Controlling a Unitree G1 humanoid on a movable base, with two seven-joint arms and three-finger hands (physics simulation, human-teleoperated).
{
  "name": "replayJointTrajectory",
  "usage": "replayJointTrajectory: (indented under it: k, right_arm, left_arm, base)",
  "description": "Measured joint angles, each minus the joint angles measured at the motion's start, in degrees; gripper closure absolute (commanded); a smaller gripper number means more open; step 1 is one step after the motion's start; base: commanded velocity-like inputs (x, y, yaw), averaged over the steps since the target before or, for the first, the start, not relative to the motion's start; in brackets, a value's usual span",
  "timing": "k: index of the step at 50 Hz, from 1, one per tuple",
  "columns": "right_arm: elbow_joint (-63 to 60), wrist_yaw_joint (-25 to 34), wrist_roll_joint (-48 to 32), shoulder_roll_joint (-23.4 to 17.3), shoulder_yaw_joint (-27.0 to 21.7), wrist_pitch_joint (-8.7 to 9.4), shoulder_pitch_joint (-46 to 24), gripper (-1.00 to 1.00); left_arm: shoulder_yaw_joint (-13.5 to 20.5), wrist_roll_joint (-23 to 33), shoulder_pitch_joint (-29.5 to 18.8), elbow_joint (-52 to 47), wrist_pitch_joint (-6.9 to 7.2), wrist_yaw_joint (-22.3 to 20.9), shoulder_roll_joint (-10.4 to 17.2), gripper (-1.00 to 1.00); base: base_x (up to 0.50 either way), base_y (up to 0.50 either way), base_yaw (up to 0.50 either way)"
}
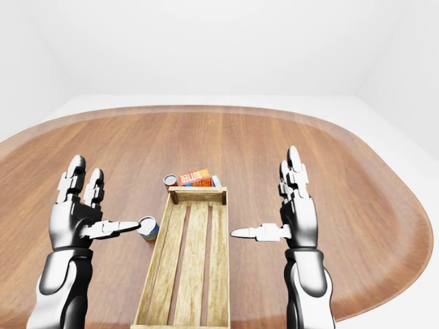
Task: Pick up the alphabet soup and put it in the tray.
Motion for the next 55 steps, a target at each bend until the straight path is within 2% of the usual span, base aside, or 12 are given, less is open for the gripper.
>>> replayJointTrajectory:
  k: [9, 17, 26, 31, 38, 43, 47, 51, 55]
  right_arm:
    - [-0.6, 0.1, 0.6, 0.1, -0.2, 0.00, 0.3, -1.00]
    - [-0.8, 0.3, 0.9, 0.1, -0.2, 0.00, 0.4, -1.00]
    - [-1.4, 1.0, 1.9, 0.1, -1.0, 0.00, 0.8, -1.00]
    - [-2.0, 1.6, 2.4, 0.2, -1.6, 0.00, 1.2, -1.00]
    - [-2.7, 2.3, 2.9, 0.4, -2.3, 0.00, 1.5, -1.00]
    - [-2.9, 2.5, 3.0, 0.5, -2.6, 0.00, 1.5, -1.00]
    - [-3.2, 2.6, 3.1, 0.5, -2.8, 0.00, 1.6, -1.00]
    - [-3.4, 2.6, 3.2, 0.6, -3.1, 0.00, 1.7, -1.00]
    - [-3.0, 2.3, 2.9, 0.7, -2.7, 0.00, 1.4, -1.00]
  left_arm:
    - [-0.4, 3.3, -1.4, -1.6, 0.00, -0.6, 1.3, -1.00]
    - [-0.6, 12.0, -6.2, -4.1, 0.00, -4.0, 4.8, -1.00]
    - [-1.9, 26.7, -12.8, -2.1, 0.00, -12.6, 9.4, -1.00]
    - [-2.1, 34.5, -16.5, 1.2, 0.00, -18.8, 12.0, -1.00]
    - [-3.2, 47.7, -21.3, 7.4, 0.00, -28.5, 15.5, -1.00]
    - [-3.4, 55.6, -24.7, 14.0, 0.00, -33.4, 17.4, -1.00]
    - [-3.8, 60.4, -27.7, 21.1, -0.53, -35.7, 18.8, -1.00]
    - [-4.5, 64.2, -29.9, 27.1, -1.37, -35.8, 19.5, -1.00]
    - [-6.3, 68.5, -32.7, 37.3, -3.95, -35.8, 20.3, -1.00]
  base:
    - [0.00, 0.00, 0.00]
    - [0.00, 0.00, 0.00]
    - [0.00, 0.00, 0.00]
    - [0.00, 0.00, 0.00]
    - [0.00, 0.00, 0.00]
    - [0.00, 0.00, 0.00]
    - [0.00, 0.00, 0.00]
    - [0.00, 0.00, 0.00]
    - [0.00, 0.00, 0.00]
